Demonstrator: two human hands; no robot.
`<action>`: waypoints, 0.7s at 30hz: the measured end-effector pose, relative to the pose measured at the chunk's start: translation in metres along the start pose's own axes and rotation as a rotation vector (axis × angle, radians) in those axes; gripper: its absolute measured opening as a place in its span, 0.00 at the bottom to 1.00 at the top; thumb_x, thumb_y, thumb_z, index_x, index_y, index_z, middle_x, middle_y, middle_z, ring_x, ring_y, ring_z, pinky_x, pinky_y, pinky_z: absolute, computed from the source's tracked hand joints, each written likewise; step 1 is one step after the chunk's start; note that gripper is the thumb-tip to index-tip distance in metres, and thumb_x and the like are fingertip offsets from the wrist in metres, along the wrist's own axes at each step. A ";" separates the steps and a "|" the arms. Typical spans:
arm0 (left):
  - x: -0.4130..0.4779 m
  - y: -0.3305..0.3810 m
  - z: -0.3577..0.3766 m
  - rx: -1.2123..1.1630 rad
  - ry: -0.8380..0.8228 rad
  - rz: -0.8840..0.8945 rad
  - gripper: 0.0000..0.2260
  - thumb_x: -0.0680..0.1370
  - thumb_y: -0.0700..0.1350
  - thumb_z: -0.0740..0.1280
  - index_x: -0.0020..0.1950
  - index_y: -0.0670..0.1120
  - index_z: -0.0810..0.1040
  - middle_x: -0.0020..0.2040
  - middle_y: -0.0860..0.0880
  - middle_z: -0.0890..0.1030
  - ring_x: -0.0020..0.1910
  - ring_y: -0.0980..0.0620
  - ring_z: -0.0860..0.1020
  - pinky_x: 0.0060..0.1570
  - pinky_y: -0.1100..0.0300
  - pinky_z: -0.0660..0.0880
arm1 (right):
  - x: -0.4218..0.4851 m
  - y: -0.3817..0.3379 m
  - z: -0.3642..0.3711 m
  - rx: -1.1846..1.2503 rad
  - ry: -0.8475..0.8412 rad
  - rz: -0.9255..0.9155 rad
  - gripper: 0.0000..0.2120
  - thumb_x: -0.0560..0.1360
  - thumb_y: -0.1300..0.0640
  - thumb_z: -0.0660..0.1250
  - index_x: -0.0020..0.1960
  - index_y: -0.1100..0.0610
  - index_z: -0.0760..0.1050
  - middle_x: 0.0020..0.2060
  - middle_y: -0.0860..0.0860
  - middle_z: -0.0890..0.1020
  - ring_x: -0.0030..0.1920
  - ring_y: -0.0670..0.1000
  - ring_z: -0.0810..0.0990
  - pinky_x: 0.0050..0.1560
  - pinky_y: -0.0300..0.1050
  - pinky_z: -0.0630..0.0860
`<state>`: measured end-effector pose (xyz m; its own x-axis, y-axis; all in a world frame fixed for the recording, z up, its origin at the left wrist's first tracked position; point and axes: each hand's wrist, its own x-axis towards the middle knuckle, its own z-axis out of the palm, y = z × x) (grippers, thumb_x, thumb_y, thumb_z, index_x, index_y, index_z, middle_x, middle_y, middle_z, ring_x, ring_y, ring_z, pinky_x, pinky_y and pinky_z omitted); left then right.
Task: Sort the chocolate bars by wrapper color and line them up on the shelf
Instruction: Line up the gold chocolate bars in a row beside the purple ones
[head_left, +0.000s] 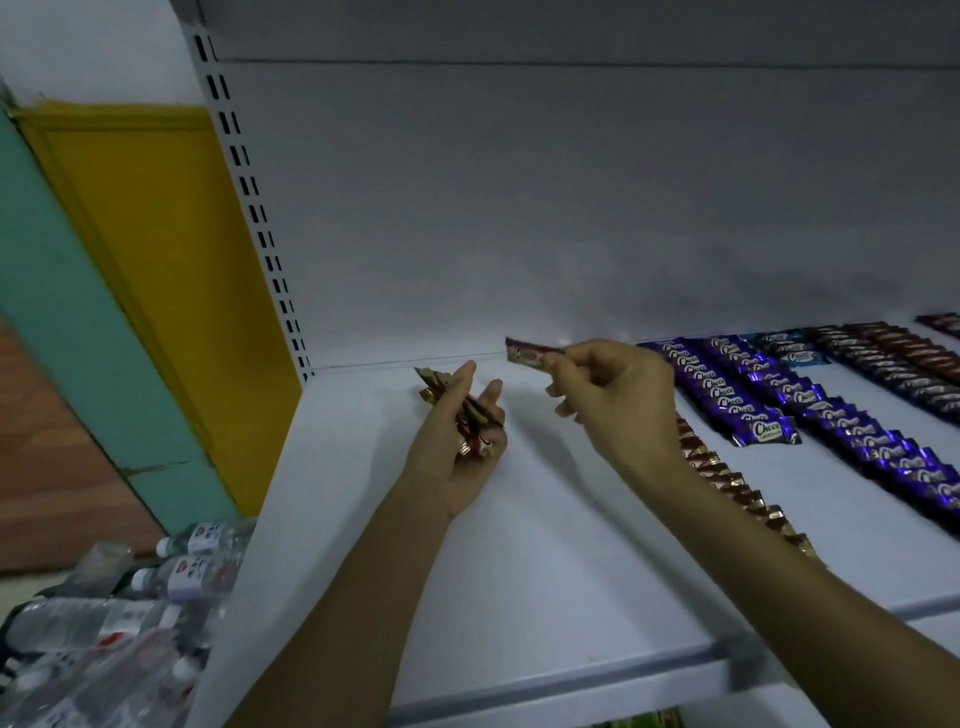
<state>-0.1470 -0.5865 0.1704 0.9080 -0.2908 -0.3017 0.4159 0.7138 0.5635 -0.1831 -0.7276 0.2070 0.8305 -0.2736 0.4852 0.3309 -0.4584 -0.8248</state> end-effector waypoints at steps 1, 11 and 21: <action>0.000 -0.001 -0.001 0.021 -0.023 -0.006 0.04 0.77 0.45 0.69 0.47 0.47 0.76 0.46 0.45 0.81 0.32 0.56 0.73 0.24 0.67 0.65 | -0.002 0.004 0.003 -0.086 -0.030 -0.079 0.05 0.74 0.59 0.70 0.42 0.51 0.82 0.31 0.48 0.83 0.28 0.45 0.80 0.32 0.38 0.75; -0.001 -0.004 0.000 0.093 -0.076 0.048 0.08 0.79 0.38 0.63 0.52 0.48 0.78 0.45 0.48 0.82 0.41 0.54 0.80 0.40 0.63 0.73 | -0.018 0.018 0.011 -0.291 -0.280 -0.212 0.08 0.70 0.46 0.67 0.45 0.47 0.82 0.40 0.43 0.83 0.38 0.44 0.81 0.38 0.49 0.79; 0.001 -0.002 0.000 0.051 -0.079 0.101 0.09 0.76 0.41 0.65 0.55 0.50 0.78 0.45 0.48 0.80 0.29 0.57 0.72 0.22 0.68 0.65 | 0.011 0.014 0.004 -0.053 -0.250 0.171 0.10 0.73 0.67 0.68 0.42 0.53 0.81 0.34 0.47 0.81 0.35 0.45 0.78 0.39 0.38 0.74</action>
<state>-0.1472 -0.5881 0.1685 0.9457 -0.2698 -0.1812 0.3224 0.7095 0.6266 -0.1678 -0.7336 0.1992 0.9587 -0.1373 0.2491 0.1587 -0.4686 -0.8690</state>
